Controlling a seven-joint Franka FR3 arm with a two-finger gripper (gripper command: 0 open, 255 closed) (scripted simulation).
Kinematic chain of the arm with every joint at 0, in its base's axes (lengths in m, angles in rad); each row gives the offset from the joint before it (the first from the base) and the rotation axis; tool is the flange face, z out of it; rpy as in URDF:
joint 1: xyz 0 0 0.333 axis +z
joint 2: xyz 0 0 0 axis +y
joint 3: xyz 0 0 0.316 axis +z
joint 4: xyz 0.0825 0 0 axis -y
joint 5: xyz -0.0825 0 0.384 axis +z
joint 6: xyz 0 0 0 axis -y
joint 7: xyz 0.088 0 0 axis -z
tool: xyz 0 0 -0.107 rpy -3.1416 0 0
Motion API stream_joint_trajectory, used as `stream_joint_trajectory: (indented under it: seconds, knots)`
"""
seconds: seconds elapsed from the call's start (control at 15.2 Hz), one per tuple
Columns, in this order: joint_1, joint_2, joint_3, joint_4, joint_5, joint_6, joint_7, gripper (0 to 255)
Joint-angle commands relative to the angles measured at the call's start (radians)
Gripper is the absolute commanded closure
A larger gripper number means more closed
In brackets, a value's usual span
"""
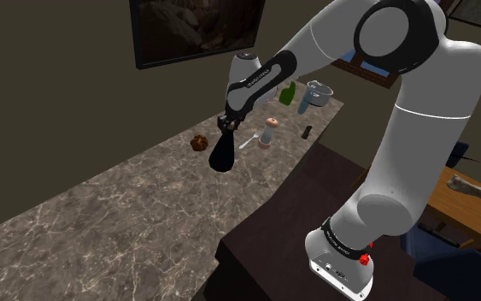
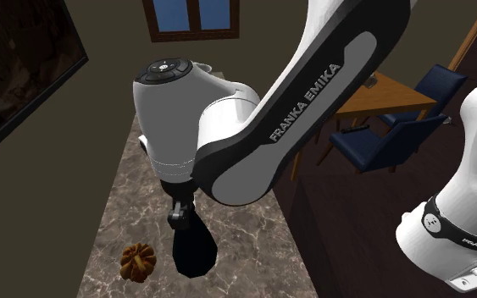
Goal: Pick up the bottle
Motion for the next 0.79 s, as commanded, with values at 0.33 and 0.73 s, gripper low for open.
stream_joint_trajectory:
  seconds: [0.33, 0.73]
  knots:
    - [0.001, -0.019, 0.001, 0.0, 0.001, -0.021, -0.002, 255]
    - [0.001, -0.082, 0.003, 0.008, 0.006, -0.091, -0.011, 255]
